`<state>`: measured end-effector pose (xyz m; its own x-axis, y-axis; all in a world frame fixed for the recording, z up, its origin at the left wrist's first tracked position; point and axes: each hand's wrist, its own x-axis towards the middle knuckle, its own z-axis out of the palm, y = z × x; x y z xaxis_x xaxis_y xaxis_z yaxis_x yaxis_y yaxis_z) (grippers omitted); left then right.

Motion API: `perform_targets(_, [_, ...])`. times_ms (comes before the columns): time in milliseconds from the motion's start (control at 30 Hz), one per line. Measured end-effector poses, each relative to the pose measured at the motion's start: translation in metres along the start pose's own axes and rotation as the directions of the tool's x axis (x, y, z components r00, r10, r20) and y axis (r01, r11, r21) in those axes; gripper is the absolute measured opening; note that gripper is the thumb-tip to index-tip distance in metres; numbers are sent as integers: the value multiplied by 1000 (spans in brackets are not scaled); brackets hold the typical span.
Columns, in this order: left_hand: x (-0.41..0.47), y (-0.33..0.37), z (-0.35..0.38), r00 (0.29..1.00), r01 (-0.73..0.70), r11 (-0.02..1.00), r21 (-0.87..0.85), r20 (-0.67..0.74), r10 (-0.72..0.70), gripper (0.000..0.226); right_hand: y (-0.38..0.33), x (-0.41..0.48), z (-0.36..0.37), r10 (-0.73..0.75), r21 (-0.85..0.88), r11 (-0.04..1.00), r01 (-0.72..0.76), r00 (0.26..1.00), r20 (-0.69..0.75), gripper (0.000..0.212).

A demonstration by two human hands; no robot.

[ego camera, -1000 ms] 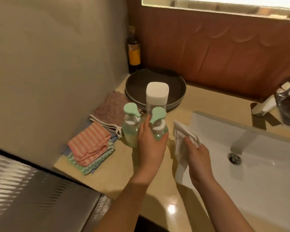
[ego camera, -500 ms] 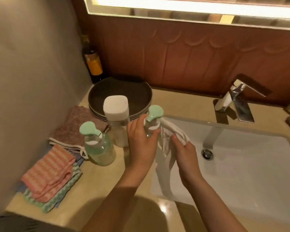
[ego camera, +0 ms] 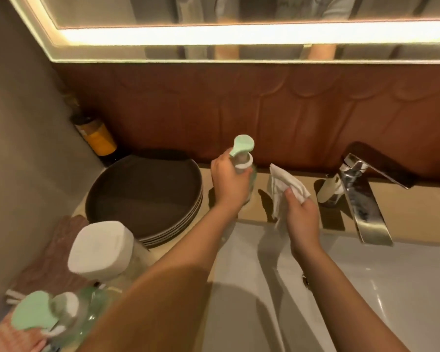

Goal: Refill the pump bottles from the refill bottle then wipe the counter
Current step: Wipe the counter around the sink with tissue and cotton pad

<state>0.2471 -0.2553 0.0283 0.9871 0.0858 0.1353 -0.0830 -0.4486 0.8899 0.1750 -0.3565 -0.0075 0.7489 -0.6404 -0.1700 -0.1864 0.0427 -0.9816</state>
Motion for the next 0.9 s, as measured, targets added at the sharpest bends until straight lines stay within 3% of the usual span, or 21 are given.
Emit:
perform_targets(167, [30, -10, 16, 999, 49, 999, 5, 22, -49, 53, 8, 23, 8, 37, -12, 999, -37, 999, -25, 28])
perform_targets(267, [38, -12, 13, 990, 96, 995, 28, 104, -98, 61, 14, 22, 10, 63, -15, 998, -63, 998, -19, 29])
perform_targets(433, [23, -4, -13, 983, 39, 997, 64, 179, -49, 85, 13, -4, 12, 57, 37, 998, -58, 998, 32, 26])
perform_targets(600, [-59, 7, -53, 968, -81, 997, -14, 236, 82, 47, 6, -56, 21, -112, 8, 993, 114, 962, 251, 25])
perform_targets(700, [-118, 5, -77, 971, -132, 990, -55, 194, 140, 38, 5, -91, 28, -217, -176, 937, 302, 897, 385, 15])
perform_targets(800, [-159, -4, -105, 977, -191, 981, -44, 86, 194, 32, 2, -134, 31, -245, -50, 952, 303, 848, 469, 16])
perform_targets(900, [-185, -24, -140, 936, -312, 948, 57, -153, 317, 24, -3, -169, 42, -253, -40, 947, 318, 818, 517, 18])
